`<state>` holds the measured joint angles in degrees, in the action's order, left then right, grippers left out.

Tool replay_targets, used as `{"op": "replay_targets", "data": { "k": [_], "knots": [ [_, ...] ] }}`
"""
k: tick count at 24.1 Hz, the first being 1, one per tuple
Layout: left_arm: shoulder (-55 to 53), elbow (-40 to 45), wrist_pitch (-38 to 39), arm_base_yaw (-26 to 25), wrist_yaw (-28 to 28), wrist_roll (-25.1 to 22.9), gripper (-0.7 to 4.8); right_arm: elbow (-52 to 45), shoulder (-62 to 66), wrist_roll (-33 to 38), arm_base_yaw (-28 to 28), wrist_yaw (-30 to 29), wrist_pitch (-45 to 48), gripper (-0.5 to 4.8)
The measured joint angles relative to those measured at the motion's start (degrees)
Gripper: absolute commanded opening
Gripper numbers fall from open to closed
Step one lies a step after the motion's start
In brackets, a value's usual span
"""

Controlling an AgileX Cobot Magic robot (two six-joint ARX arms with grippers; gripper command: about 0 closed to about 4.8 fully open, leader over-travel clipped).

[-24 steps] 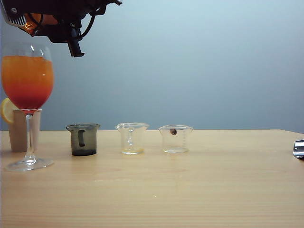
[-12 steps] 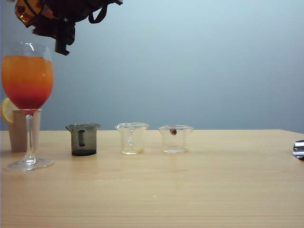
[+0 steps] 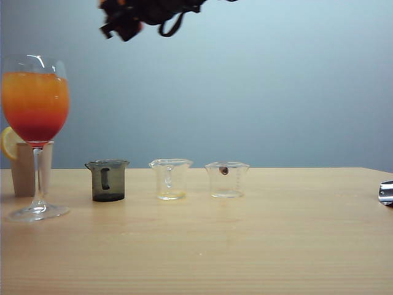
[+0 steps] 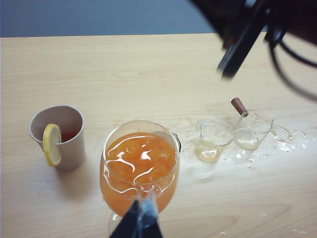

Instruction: Pick up the fourth measuring cup from the left, pour the grenadine inside into the goblet, and finally put the measuring cup back in its original place.

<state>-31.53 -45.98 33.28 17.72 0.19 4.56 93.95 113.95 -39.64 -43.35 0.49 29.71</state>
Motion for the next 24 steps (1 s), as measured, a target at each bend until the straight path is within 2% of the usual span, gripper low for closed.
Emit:
{"op": "replay_targets", "data": {
  "k": [4, 10, 12, 15, 18, 24],
  "knots": [
    [0.00, 0.00, -0.02, 0.00, 0.00, 0.00, -0.06, 0.02, -2.32, 7.69, 4.87, 1.84, 0.07, -0.06],
    [0.00, 0.00, 0.00, 0.00, 0.00, 0.00, -0.06, -0.85, -4.59, 13.88, 10.62, 3.98, 0.02, -0.06],
    [0.00, 0.00, -0.02, 0.00, 0.00, 0.00, -0.06, -5.55, -6.84, 17.42, 13.79, 5.20, 0.46, -0.06],
    [0.00, 0.00, 0.00, 0.00, 0.00, 0.00, -0.06, -14.84, -10.27, 19.04, 16.79, 7.69, 1.62, -0.06],
    [0.00, 0.00, -0.02, 0.00, 0.00, 0.00, -0.06, -23.04, -13.18, 21.68, 17.86, 9.27, 6.40, -0.06],
    [0.00, 0.00, 0.00, 0.00, 0.02, 0.00, -0.06, -40.28, -17.46, 25.73, 18.25, 16.06, 14.60, -0.06]
  ]
}}
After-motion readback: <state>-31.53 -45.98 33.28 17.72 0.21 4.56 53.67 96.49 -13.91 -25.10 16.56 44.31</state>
